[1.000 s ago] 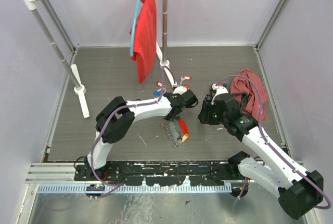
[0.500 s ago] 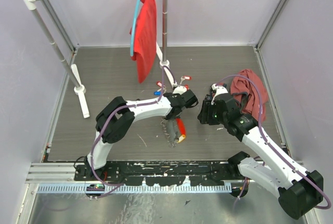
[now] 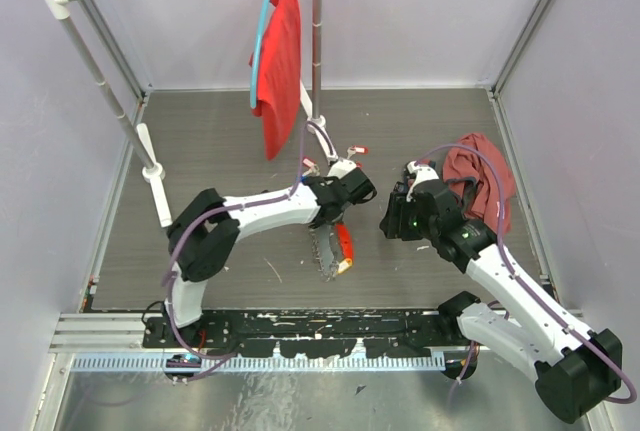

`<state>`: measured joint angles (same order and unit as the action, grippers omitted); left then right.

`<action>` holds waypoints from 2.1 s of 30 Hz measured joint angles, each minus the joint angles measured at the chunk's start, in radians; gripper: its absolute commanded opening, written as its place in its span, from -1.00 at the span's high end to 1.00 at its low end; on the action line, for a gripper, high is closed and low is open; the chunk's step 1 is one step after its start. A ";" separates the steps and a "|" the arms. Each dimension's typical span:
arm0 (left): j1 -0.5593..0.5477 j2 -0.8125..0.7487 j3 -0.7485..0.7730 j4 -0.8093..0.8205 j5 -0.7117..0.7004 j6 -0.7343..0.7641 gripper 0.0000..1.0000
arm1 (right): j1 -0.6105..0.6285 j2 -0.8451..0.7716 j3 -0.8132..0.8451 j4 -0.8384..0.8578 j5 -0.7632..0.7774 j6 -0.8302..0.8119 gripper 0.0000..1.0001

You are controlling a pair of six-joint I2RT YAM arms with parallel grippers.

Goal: Put the keys on the keyring

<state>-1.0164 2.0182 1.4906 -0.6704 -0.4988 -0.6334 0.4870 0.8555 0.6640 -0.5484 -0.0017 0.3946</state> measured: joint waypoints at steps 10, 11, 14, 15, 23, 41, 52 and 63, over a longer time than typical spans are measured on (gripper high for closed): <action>0.000 -0.290 -0.178 0.184 0.096 0.047 1.00 | 0.000 -0.068 0.006 -0.014 0.010 -0.008 -0.13; 0.000 -0.315 -0.198 0.209 0.113 0.054 1.00 | 0.000 -0.079 0.010 -0.015 0.013 -0.011 -0.15; 0.000 -0.397 -0.261 0.289 0.181 0.077 1.00 | 0.000 -0.124 0.032 -0.017 0.019 -0.029 -0.20; 0.000 -0.417 -0.273 0.304 0.201 0.084 1.00 | 0.000 -0.140 0.039 -0.016 0.018 -0.035 -0.23; 0.000 -0.594 -0.363 0.470 0.431 0.159 1.00 | 0.000 -0.301 0.079 0.038 -0.020 -0.087 -0.45; 0.045 -0.789 -0.396 0.615 0.961 0.230 1.00 | 0.000 -0.336 0.244 0.021 -0.503 -0.393 0.05; 0.054 -0.824 -0.374 0.608 1.197 0.272 1.00 | 0.000 -0.270 0.357 0.009 -0.839 -0.493 0.00; 0.054 -0.822 -0.323 0.594 1.303 0.278 1.00 | 0.000 -0.133 0.427 -0.093 -0.973 -0.612 0.10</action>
<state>-0.9627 1.1965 1.1679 -0.0769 0.8040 -0.3550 0.4870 0.7227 1.0912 -0.6411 -0.9745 -0.2176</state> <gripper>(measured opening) 0.005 0.463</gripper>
